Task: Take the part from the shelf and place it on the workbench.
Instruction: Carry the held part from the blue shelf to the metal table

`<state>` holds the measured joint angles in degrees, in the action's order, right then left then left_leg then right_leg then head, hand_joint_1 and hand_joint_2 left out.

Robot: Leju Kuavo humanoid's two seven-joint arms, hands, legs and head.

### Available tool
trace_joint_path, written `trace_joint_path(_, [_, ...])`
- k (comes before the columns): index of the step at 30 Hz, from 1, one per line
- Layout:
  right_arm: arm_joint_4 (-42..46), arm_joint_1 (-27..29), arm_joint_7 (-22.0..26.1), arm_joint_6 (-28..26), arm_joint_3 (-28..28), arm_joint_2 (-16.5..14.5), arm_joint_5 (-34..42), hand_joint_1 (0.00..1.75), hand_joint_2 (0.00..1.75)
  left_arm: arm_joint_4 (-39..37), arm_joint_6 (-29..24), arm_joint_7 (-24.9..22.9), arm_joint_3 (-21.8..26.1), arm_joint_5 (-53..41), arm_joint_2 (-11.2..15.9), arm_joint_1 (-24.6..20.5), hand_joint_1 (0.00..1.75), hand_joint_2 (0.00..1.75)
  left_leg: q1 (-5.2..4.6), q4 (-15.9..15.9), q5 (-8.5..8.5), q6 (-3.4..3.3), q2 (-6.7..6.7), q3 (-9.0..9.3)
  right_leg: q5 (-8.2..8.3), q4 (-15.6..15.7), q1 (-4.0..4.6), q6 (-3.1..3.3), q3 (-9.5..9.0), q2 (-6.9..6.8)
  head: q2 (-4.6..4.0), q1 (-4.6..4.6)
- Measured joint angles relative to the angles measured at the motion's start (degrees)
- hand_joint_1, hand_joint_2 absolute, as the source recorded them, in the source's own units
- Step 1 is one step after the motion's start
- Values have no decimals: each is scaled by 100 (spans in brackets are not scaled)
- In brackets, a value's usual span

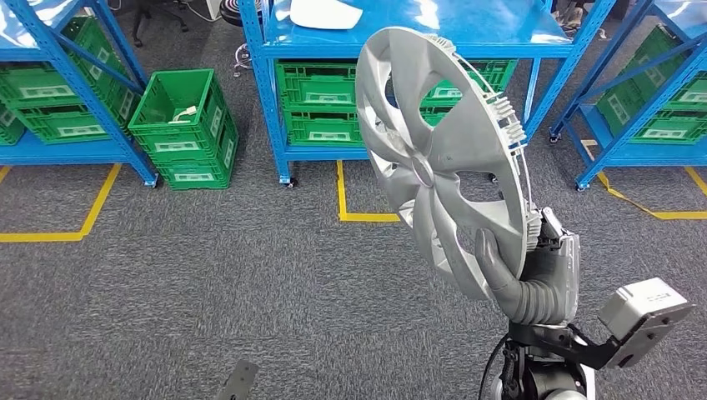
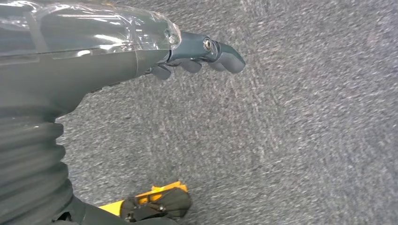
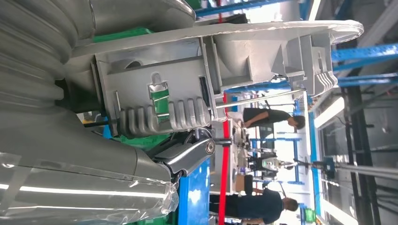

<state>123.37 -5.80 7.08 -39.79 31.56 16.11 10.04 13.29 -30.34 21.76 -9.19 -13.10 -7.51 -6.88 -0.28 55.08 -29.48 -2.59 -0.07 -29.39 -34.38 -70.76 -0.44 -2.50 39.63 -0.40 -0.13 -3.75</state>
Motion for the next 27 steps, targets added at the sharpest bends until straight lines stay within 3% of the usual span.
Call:
trace_joint_path(1, [-27, 2, -17, 1, 1, -1, -59, 175, 175, 0, 9, -6, -7, 10, 2, 5, 0, 175, -1, 7, 38, 8, 6, -52, 2, -147, -12, -12, -24, 0, 0, 23])
trace_joint_path(2, [-56, 4, -44, 2, 2, -1, -150, 175, 175, 0, 19, -12, -12, 21, 3, 14, 0, 175, 0, 19, 71, 22, 2, -100, 106, -75, -21, -14, -146, 3, 0, 48])
trace_joint_path(5, [-125, 15, -141, 3, 1, -3, -513, 175, 175, 0, 50, -18, -19, 52, 2, 34, 0, 175, -1, 56, 135, 92, -41, -203, 469, 1044, -40, 53, -905, 208, 0, 106])
trace_joint_path(7, [-140, 38, -182, 3, -2, -14, -697, 175, 175, 0, 84, -17, -27, 61, -3, 31, 0, 175, -5, 70, 187, 157, -88, -256, 486, 1525, -40, 106, -1188, 335, 0, 121])
trace_joint_path(9, [-145, 56, -210, 2, -2, -30, -772, 175, 175, -2, 119, -33, -48, 62, -2, 43, 0, 175, -7, 84, 236, 231, -165, -303, 488, 1617, -40, 158, -1208, 246, 0, 129])
trace_joint_path(11, [-150, 65, -232, 1, -1, -54, -785, 175, 175, -4, 136, -56, -72, 62, 6, 69, 0, 175, -7, 233, 111, 299, -128, -406, 531, 1665, -58, 235, -1190, 107, 0, 113])
trace_joint_path(12, [-151, 70, -236, 2, 0, -69, -785, 175, 175, -4, 143, -62, -80, 62, 11, 76, 0, 175, 1, 456, -56, 333, -78, -514, 555, 1685, -66, 268, -1175, 36, 0, 89])
trace_joint_path(14, [-151, 76, -237, 3, 7, -97, -775, 175, 175, -5, 159, -69, -102, 61, 16, 89, 0, 175, 35, 1187, -474, 405, 0, -839, 572, 1674, -48, 295, -1130, -91, 0, 35])
trace_joint_path(15, [-154, 77, -236, 3, 11, -108, -768, 175, 175, -7, 167, -74, -112, 61, 18, 101, 0, 175, 50, 1523, -603, 432, 5, -979, 575, 1659, -41, 297, -1106, -158, 0, 24])
trace_joint_path(16, [-155, 77, -233, 3, 15, -118, -759, 175, 175, -8, 174, -79, -121, 60, 19, 119, 0, 175, 61, 1710, -629, 450, 13, -1046, 576, 1639, -37, 298, -1084, -222, 0, 18])
trace_joint_path(17, [-157, 78, -230, 3, 19, -127, -752, 175, 175, -10, 179, -85, -131, 60, 20, 138, 0, 175, 69, 1681, -537, 459, 34, -1005, 572, 1615, -34, 294, -1067, -282, 0, 12])
trace_joint_path(18, [-157, 78, -226, 3, 22, -134, -744, 175, 175, -13, 183, -91, -139, 60, 23, 153, 0, 175, 73, 1448, -361, 455, 82, -859, 565, 1590, -32, 284, -1056, -338, 0, 4])
trace_joint_path(20, [-153, 76, -216, 3, 26, -142, -732, 175, 175, -18, 186, -95, -151, 60, 31, 164, 0, 175, 38, 728, -29, 406, 377, -436, 538, 1540, -12, 246, -1044, -438, 0, -18])
trace_joint_path(22, [-148, 74, -209, 2, 27, -147, -724, 175, 175, -20, 186, -95, -154, 59, 35, 162, 0, 175, -18, 306, 63, 320, 626, -228, 523, 1503, 21, 200, -1030, -540, 0, -16])
trace_joint_path(23, [-148, 73, -206, 2, 28, -152, -720, 175, 175, -21, 186, -96, -155, 59, 37, 162, 0, 175, -41, 261, 41, 276, 629, -231, 525, 1493, 34, 177, -1020, -602, 0, -11])
trace_joint_path(24, [-147, 71, -203, 3, 30, -158, -718, 175, 175, -24, 186, -97, -156, 59, 39, 164, 0, 175, -30, 234, 44, 229, 548, -259, 523, 1487, 39, 152, -1018, -668, 0, -1])
trace_joint_path(25, [-146, 69, -196, 3, 32, -163, -718, 175, 175, -26, 186, -98, -156, 60, 40, 165, 0, 175, -17, 211, 51, 184, 458, -273, 487, 1462, 32, 119, -1006, -639, 0, 4])
trace_joint_path(27, [-134, 77, -161, 3, 43, -168, -736, 175, 175, -28, 194, -99, -157, 60, 42, 164, 0, 175, 16, 179, 91, 94, 280, -292, 248, 1176, 6, 60, -897, -370, 0, 46])
